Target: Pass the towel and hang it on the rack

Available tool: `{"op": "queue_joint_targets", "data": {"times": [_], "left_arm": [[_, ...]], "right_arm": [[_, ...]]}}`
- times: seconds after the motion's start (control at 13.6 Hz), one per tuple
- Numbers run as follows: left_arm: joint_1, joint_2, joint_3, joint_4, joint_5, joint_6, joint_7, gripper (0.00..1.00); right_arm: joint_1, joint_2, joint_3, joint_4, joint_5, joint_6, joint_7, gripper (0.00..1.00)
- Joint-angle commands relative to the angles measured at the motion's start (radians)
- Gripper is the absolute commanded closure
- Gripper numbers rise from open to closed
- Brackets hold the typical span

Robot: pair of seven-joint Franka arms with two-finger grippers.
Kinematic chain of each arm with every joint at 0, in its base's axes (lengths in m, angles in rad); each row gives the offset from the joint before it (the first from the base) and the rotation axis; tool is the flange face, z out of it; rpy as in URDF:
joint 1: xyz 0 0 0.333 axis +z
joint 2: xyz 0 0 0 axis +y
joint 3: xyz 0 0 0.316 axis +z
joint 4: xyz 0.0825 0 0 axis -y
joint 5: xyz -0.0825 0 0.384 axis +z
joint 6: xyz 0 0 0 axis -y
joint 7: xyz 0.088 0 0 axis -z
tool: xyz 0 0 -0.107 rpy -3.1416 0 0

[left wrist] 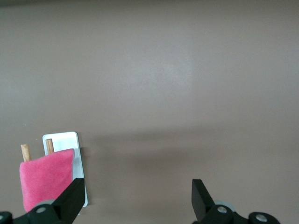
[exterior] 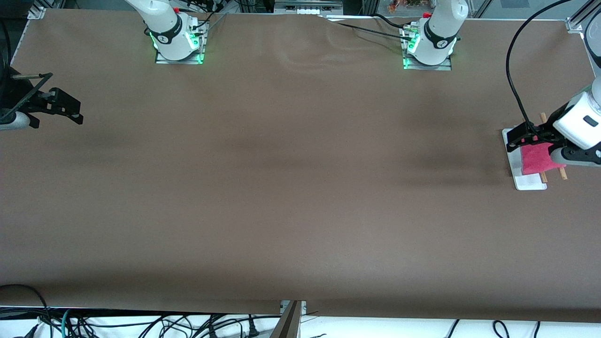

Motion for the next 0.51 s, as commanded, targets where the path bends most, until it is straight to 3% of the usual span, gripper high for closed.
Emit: {"op": "queue_joint_targets", "data": {"times": [0.0,0.44], "left_arm": [[-0.031,-0.070,0.032,-0.091,-0.017,0.043,-0.005,0.00],[-0.030,-0.070,0.034,-0.086,-0.017,0.037,-0.004,0.00]], "right_arm": [[-0.012,0.009,0.010,0.025,-0.010,-0.010,-0.012,0.00],[-0.012,0.009,0.010,0.025,-0.007,-0.010,-0.012,0.00]]}}
